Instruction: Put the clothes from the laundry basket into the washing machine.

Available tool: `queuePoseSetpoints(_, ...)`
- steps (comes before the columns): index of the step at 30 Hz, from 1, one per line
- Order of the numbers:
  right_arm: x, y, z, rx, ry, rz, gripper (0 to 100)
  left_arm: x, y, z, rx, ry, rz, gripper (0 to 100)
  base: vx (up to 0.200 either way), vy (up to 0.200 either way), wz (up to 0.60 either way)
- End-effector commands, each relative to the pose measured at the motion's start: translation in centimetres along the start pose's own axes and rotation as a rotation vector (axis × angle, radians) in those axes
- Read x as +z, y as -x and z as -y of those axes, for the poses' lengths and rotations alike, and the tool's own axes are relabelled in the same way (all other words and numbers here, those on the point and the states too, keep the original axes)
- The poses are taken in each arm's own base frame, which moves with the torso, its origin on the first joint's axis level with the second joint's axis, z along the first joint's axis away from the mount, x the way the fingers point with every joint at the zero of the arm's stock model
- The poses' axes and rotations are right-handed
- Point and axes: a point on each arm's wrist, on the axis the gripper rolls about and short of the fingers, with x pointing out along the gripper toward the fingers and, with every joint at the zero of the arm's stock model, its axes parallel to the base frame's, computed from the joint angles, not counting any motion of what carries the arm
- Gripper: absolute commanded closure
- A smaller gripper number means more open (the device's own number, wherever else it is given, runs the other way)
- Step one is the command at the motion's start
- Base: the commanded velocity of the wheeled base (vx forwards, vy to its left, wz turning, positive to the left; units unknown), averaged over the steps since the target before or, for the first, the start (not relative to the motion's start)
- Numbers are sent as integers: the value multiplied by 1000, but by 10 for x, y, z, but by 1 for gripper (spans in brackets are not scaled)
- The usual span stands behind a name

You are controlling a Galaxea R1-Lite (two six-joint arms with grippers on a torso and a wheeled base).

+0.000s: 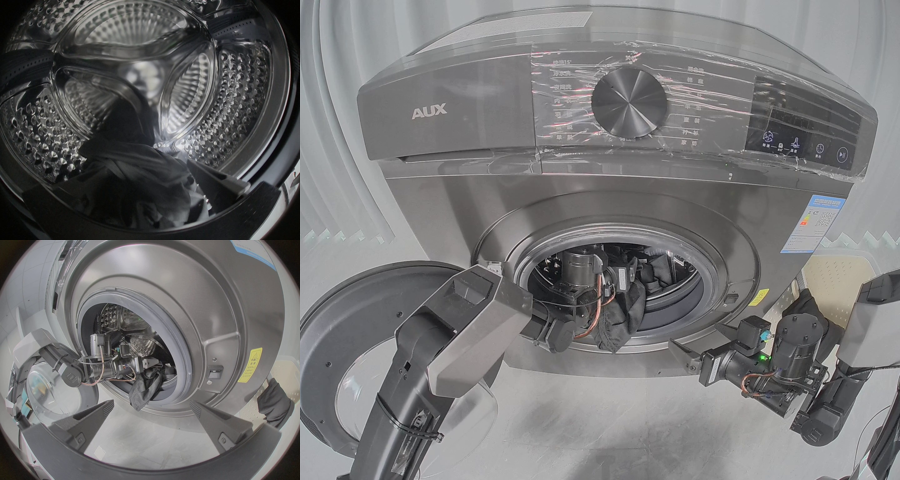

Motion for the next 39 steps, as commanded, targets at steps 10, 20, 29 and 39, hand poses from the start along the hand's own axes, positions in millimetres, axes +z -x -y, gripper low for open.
queuePoseSetpoints(10, 0, 0, -1, 2, 0, 0, 0, -18, 63, 14, -150, -48, -261, 0, 0, 0, 0)
queuePoseSetpoints(20, 1, 0, -1, 3, 0, 3, 0, -58, 55, 8, -142, -89, -330, 100, 0, 0, 0)
queuePoseSetpoints(29, 1, -1, -1, 3, 0, 4, 0, -42, 42, 9, -134, -66, -248, 100, 0, 0, 0)
queuePoseSetpoints(39, 1, -1, -1, 3, -1, 6, 0, 5, 3, -1, -79, -11, 116, 100, 0, 0, 0)
